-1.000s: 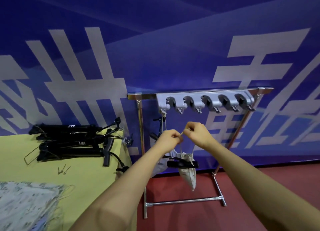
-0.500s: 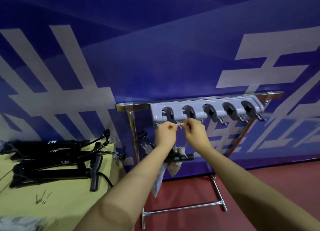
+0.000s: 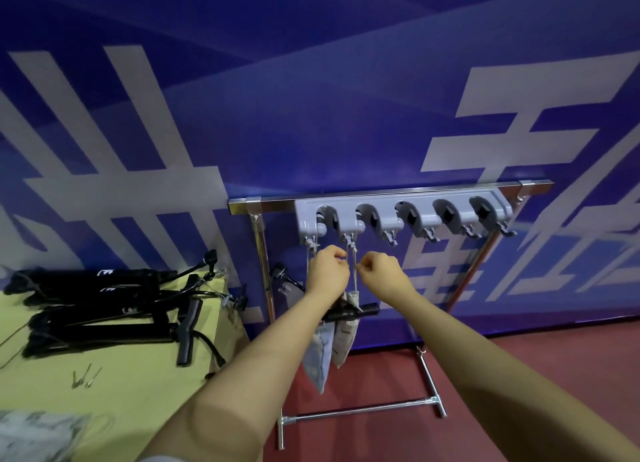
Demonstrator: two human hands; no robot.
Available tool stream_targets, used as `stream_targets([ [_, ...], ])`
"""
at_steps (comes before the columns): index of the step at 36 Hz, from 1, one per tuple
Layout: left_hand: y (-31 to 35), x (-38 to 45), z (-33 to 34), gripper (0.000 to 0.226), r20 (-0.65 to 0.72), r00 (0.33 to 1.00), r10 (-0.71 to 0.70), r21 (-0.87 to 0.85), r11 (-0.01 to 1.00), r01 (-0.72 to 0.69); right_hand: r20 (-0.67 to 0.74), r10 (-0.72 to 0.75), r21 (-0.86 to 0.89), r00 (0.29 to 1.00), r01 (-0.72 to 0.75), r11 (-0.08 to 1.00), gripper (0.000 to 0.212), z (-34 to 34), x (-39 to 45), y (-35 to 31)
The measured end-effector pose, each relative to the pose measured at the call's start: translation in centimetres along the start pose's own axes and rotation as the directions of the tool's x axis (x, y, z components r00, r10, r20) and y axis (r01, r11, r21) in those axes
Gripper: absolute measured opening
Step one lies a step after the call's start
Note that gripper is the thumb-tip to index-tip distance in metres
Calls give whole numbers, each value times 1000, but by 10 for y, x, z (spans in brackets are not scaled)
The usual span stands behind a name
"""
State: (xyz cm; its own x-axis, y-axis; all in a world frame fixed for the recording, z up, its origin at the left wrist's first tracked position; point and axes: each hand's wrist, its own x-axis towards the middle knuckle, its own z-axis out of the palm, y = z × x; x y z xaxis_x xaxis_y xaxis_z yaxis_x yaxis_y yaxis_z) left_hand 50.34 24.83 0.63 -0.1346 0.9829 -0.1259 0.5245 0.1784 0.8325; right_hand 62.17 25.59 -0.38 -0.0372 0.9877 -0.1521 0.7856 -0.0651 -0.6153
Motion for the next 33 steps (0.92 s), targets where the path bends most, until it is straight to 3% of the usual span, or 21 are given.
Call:
stream_targets([
  [16,-43,-97,-60,17,-127,990,-60,1,998,61,4,-155,137,988,153,979,18,20,-102,-38],
  [33,-154,-167,-176,18,-307,902,-304,-51,951,304,270,-333,148,904,302,942,18,138,-152,-136],
])
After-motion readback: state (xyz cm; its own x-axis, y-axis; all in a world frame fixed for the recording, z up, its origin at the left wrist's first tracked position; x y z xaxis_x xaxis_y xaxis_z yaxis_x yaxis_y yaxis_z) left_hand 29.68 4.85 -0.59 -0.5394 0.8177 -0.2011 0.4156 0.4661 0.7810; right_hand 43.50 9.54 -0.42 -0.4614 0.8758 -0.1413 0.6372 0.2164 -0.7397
